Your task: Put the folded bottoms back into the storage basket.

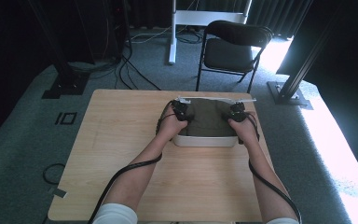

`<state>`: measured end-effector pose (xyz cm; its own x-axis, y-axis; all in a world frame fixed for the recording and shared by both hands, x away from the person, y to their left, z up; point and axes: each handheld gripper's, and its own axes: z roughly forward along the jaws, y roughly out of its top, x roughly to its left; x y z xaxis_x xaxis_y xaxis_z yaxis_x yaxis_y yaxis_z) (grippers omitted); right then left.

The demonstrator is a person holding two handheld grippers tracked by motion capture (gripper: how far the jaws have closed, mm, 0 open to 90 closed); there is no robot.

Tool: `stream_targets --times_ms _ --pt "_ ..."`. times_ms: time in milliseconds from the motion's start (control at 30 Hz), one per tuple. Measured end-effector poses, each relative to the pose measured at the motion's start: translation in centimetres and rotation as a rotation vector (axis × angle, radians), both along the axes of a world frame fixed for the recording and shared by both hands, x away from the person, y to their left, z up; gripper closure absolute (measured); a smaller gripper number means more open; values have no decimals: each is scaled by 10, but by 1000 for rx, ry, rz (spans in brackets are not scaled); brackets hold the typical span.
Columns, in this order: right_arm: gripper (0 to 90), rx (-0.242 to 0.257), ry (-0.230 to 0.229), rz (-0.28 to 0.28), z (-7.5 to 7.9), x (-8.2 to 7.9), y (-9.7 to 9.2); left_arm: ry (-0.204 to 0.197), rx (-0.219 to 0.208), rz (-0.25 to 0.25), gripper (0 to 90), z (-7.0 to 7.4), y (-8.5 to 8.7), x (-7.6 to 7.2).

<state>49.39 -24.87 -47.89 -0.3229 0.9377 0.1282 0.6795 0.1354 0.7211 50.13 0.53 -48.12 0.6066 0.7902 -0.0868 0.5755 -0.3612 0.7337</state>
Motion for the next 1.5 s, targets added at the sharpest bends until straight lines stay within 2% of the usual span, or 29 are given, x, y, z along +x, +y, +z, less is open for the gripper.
stream_targets --times_ms 167,233,333,400,467,633,700,733,800,933,1033,1100,1133,1167,1233,1333,1400,1500 --pt "780 -6 20 -10 -2 2 3 0 62 -3 695 -2 -3 0" --pt "736 -25 36 -5 -3 3 3 6 82 -13 659 -2 -4 1" --pt "681 -39 64 -8 -6 4 1 5 89 -27 599 -2 -5 0" --pt "609 -10 50 1 -5 4 1 1 94 -36 561 -2 -5 -1" --pt "570 -13 43 12 -4 4 1 -6 100 -39 544 -2 -6 -1" --pt "499 -30 39 25 -4 3 4 -22 91 -34 500 -1 -6 -2" --pt "466 -31 27 24 -3 3 4 -27 67 -19 463 0 -5 -2" --pt "440 -30 7 25 -1 2 4 -31 59 -16 415 2 -5 -3" --pt "428 -25 -2 29 1 2 3 -29 39 15 394 6 -3 -3" --pt "321 32 -39 29 8 1 3 -76 35 21 268 16 1 -6" --pt "281 34 -47 34 10 0 3 -93 26 15 246 18 3 -9" --pt "265 13 -73 41 12 0 3 -105 5 15 184 20 5 -10" --pt "235 6 -90 50 13 -1 3 -108 -2 27 184 20 6 -12" --pt "230 4 -116 47 15 -1 2 -123 7 24 184 20 6 -13" --pt "234 19 -139 40 19 -2 0 -149 27 19 184 20 8 -15" --pt "229 27 -138 62 25 -4 -2 -149 -42 33 184 21 10 -17" --pt "201 20 -138 97 27 -7 -1 -155 -59 41 184 21 12 -19" --pt "161 5 -132 145 28 -12 0 -182 -17 5 179 22 13 -24"
